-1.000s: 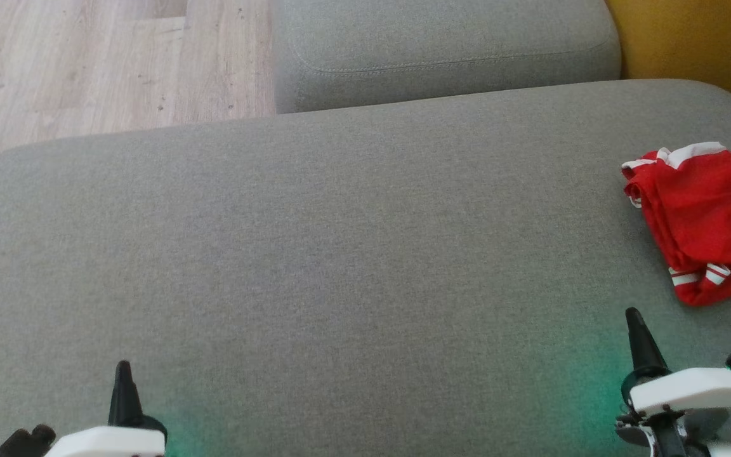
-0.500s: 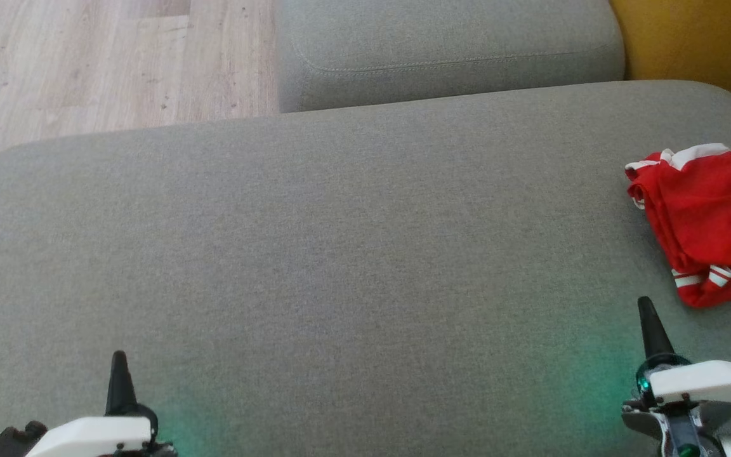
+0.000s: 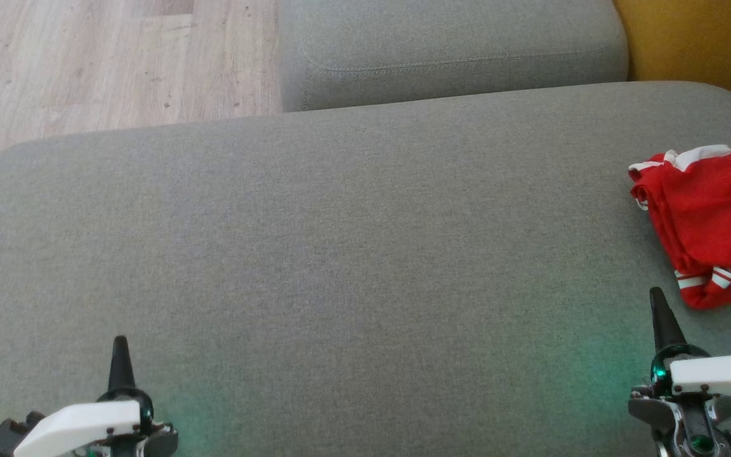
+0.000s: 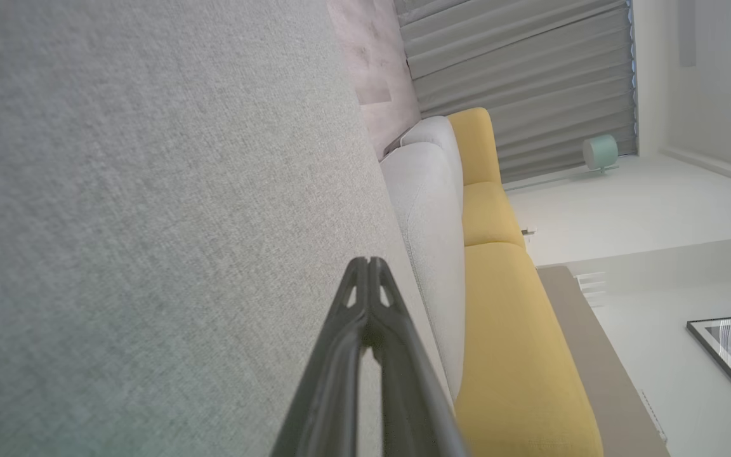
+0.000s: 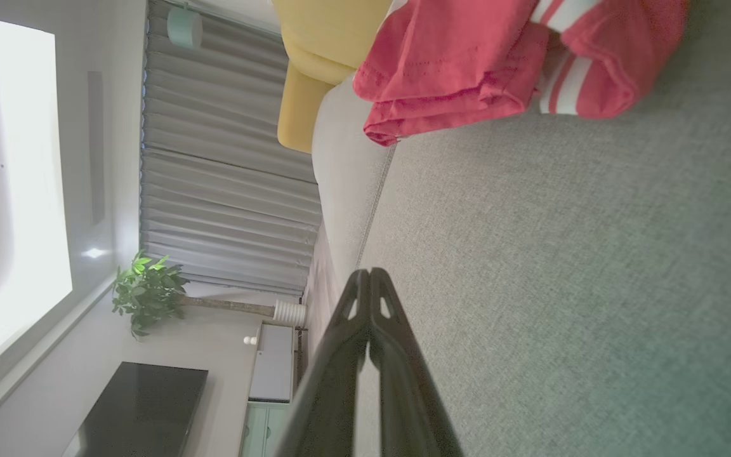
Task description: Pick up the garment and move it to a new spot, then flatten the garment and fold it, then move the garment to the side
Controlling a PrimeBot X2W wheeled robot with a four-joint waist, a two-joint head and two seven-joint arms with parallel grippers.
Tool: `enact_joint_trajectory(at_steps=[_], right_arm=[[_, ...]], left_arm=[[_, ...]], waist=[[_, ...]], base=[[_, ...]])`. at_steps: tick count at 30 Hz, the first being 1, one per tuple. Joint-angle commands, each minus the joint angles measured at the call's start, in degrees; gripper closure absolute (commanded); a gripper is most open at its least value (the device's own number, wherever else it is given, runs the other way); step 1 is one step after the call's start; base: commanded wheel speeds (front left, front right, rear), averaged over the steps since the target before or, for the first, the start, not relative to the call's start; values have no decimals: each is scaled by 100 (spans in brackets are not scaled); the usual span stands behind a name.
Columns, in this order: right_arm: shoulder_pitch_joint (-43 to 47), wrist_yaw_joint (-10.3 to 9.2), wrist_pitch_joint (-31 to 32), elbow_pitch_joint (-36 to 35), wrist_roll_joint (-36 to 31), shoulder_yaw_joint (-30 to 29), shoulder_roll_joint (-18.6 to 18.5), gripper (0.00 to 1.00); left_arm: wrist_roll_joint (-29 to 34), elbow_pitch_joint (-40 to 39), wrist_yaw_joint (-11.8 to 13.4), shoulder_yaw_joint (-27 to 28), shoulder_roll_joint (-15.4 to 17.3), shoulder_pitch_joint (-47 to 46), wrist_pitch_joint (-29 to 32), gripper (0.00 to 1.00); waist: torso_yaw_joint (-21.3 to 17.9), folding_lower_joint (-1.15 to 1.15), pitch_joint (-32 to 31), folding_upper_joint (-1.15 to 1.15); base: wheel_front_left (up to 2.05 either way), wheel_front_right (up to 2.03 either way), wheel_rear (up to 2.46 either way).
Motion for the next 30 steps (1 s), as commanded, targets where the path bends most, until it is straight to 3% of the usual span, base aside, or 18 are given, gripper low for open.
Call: enact_joint_trajectory(at_steps=[1,25,30], right_arm=[[-347,37,40,-232,138,49,13,100],[-533,45,133,-313,1684,-181,106,100],[-533,45,133,-313,1688,-182,106,100]], left_arm=[[-105,-217,-71,212,31,-321,47,100],[-1468,-405,-136,418,-51,-561,442,100],[-1471,-406,-136,418,-51,-561,443,100]], waist=[[2,0,0,0],[63,0,5,0],[63,0,5,0]], base=[[0,0,0],[0,0,0],[0,0,0]])
